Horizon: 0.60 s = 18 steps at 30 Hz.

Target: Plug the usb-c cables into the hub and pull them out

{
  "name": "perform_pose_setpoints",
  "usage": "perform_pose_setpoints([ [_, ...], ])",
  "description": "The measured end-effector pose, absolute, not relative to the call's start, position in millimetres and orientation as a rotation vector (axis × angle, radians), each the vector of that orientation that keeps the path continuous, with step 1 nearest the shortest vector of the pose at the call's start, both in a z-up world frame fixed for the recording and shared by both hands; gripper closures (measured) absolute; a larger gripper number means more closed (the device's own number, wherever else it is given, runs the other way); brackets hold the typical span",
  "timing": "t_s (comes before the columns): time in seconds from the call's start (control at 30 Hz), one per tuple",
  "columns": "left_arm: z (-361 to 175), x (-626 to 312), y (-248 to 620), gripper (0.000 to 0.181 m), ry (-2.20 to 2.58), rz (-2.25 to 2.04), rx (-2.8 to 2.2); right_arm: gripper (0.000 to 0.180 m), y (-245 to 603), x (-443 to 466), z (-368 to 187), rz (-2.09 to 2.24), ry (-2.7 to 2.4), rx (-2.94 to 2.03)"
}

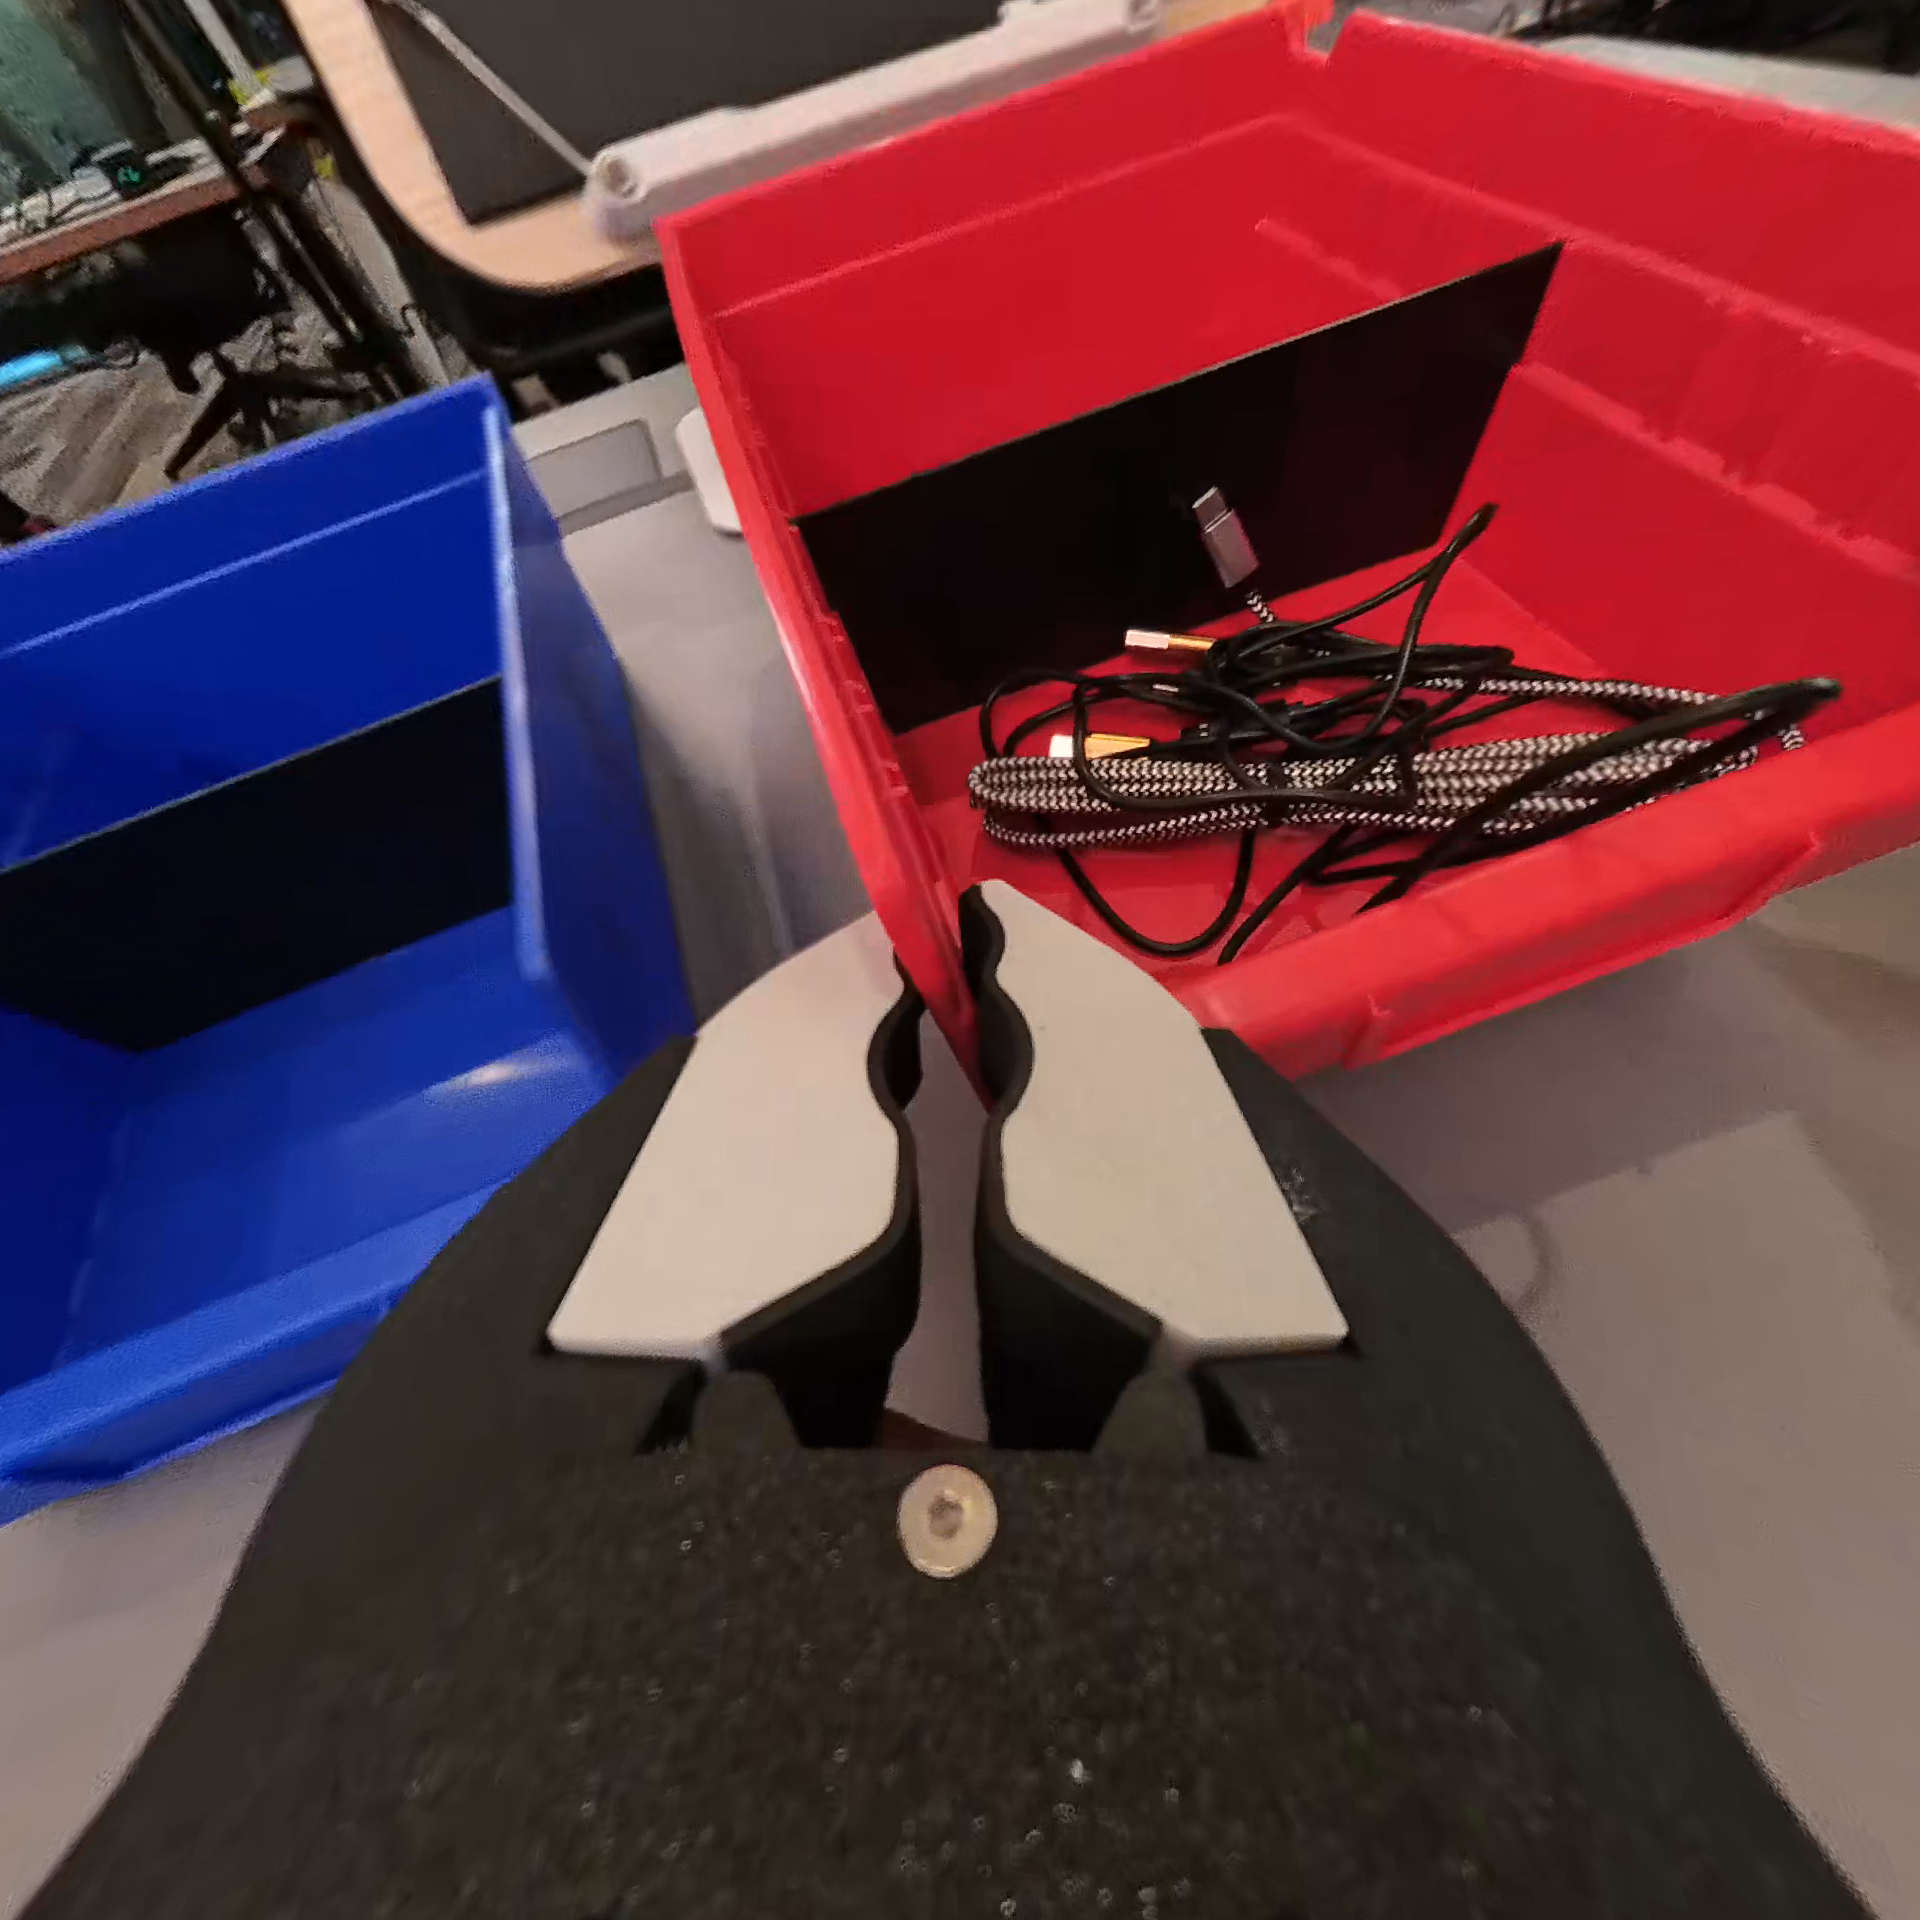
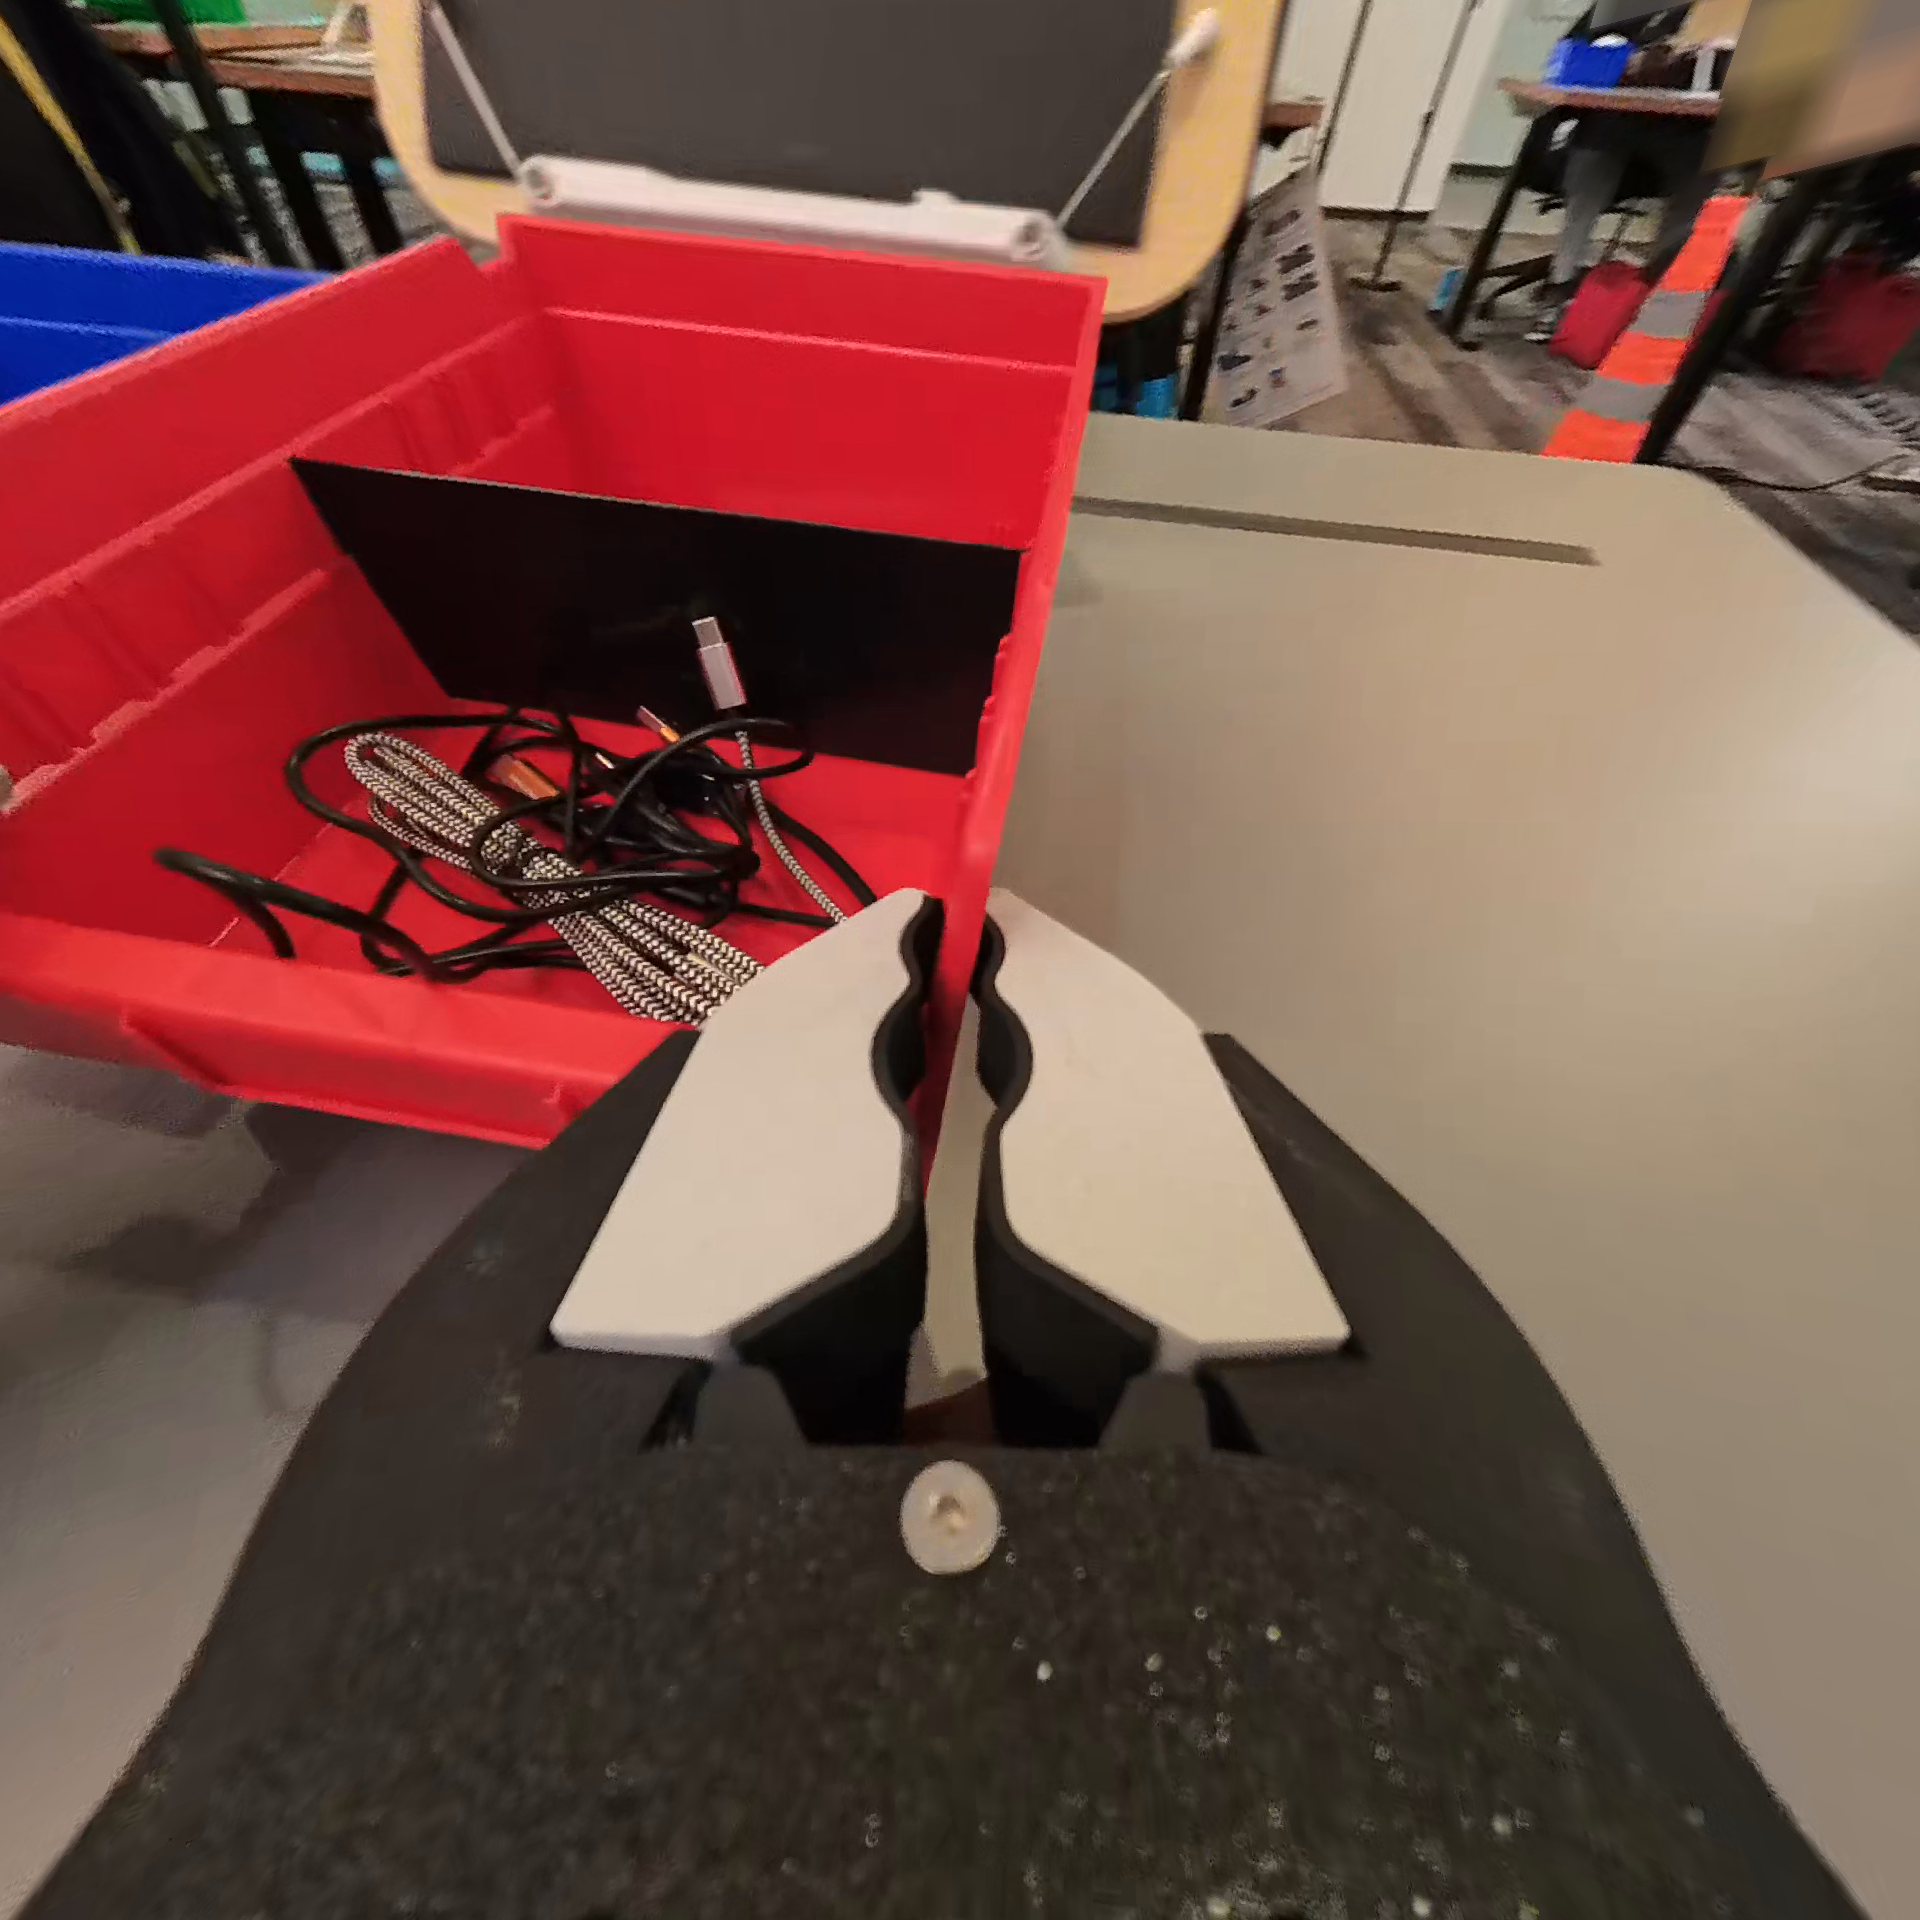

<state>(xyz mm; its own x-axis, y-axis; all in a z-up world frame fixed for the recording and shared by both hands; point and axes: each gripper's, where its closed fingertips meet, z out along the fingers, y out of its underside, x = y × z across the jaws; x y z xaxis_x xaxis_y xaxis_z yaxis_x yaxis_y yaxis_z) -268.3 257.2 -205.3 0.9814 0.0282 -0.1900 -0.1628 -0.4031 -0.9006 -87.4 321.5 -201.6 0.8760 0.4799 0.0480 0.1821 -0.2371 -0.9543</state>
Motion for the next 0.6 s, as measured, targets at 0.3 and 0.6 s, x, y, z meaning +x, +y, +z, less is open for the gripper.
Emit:
perform_pose_setpoints([
  [0.3, -226, -282, 256, 0.171, 0.155, 0.205, -2.011, 0.176, 332, -108, -222, 0.331, -0.543, -1.895],
  [0.6, -93, -370, 171, 0.167, -0.118, 0.347, -1.468, 0.162, 317, -87, -221, 0.540, -0.658, -1.892],
])
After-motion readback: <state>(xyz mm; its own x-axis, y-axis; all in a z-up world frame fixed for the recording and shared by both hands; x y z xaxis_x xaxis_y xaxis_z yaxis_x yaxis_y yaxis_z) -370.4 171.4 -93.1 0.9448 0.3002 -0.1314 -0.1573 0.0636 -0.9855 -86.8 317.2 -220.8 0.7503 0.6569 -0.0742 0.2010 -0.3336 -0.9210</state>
